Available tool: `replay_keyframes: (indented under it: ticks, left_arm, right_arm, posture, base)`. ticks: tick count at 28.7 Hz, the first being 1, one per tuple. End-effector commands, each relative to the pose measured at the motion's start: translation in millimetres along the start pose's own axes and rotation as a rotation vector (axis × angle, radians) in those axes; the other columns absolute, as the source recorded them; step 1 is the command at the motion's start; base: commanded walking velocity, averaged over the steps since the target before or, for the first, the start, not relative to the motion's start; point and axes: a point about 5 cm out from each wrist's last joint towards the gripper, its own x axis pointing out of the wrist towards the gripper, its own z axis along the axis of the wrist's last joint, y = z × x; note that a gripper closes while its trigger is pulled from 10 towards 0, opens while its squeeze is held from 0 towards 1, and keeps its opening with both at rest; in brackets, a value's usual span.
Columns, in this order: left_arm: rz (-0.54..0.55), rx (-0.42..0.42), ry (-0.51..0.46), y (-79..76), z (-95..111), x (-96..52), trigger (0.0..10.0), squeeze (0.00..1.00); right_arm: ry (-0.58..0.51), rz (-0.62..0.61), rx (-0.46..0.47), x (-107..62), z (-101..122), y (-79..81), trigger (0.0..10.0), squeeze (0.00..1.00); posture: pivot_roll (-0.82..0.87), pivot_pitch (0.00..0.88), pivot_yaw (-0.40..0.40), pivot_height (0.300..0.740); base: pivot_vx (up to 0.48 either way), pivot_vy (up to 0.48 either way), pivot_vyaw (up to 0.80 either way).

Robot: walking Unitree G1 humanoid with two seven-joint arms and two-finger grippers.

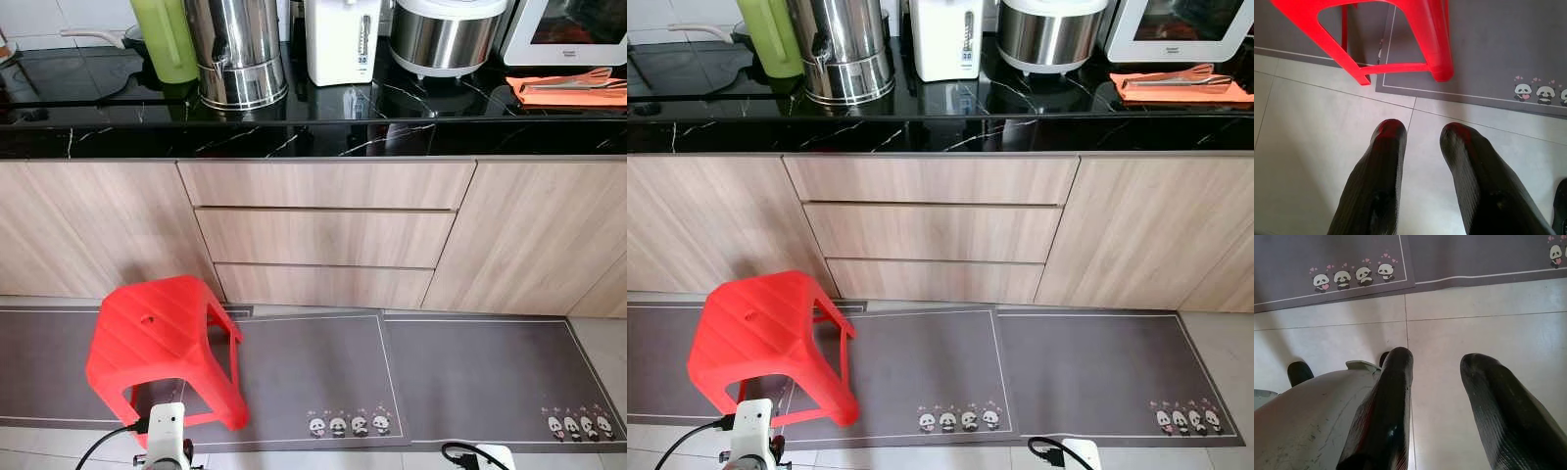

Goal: Kitchen organization

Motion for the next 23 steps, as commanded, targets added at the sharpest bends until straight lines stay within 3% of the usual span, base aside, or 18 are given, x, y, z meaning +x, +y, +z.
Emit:
replay_keyframes:
  ticks: [1,3,5,7,9,16,23]
  left_arm:
    - [-0.197,0.174,-0.007,-23.8,5.6,0.0,10.0,0.00]
    - [-0.240,0.193,-0.009,-35.4,7.2,-0.5,10.0,0.00]
    - [-0.246,0.189,-0.011,-37.7,7.1,-0.9,10.0,0.00]
    - [-0.239,0.167,-0.006,-36.9,5.4,-1.1,10.0,0.00]
    - [-0.235,0.168,-0.002,-35.4,3.7,-1.3,10.0,0.00]
    - [-0.194,0.149,0.020,-20.0,-3.1,-1.6,10.0,0.00]
    - [-0.157,0.050,0.004,-15.9,3.7,0.3,10.0,0.00]
  right_arm:
    - [-0.161,0.219,0.080,4.1,53.4,32.1,10.0,0.00]
    - [-0.118,0.236,0.186,4.5,48.5,32.0,10.0,0.00]
    - [-0.106,0.260,0.161,4.4,48.5,32.5,10.0,0.00]
    - [-0.129,0.271,0.079,3.8,51.1,31.7,10.0,0.00]
    - [-0.149,0.283,0.110,3.4,51.3,32.9,10.0,0.00]
    - [-0.195,0.238,0.086,3.0,52.6,33.1,10.0,0.00]
    - [-0.204,0.258,0.104,2.8,55.6,33.1,10.0,0.00]
  posture:
    - [-0.13,0.000,0.110,0.740]
    - [-0.13,0.000,0.103,0.740]
    - [-0.13,0.000,0.103,0.740]
    - [-0.15,0.000,0.098,0.740]
    - [-0.14,0.000,0.092,0.740]
    - [-0.15,0.000,0.110,0.740]
    - [-0.10,0.000,0.090,0.740]
  base:
    - [0.000,0.000,0.00]
    - [0.000,0.000,0.00]
    - [0.000,0.000,0.00]
    - [0.000,0.000,0.00]
    - [0.000,0.000,0.00]
    - [0.000,0.000,0.00]
    - [0.000,0.000,0.00]
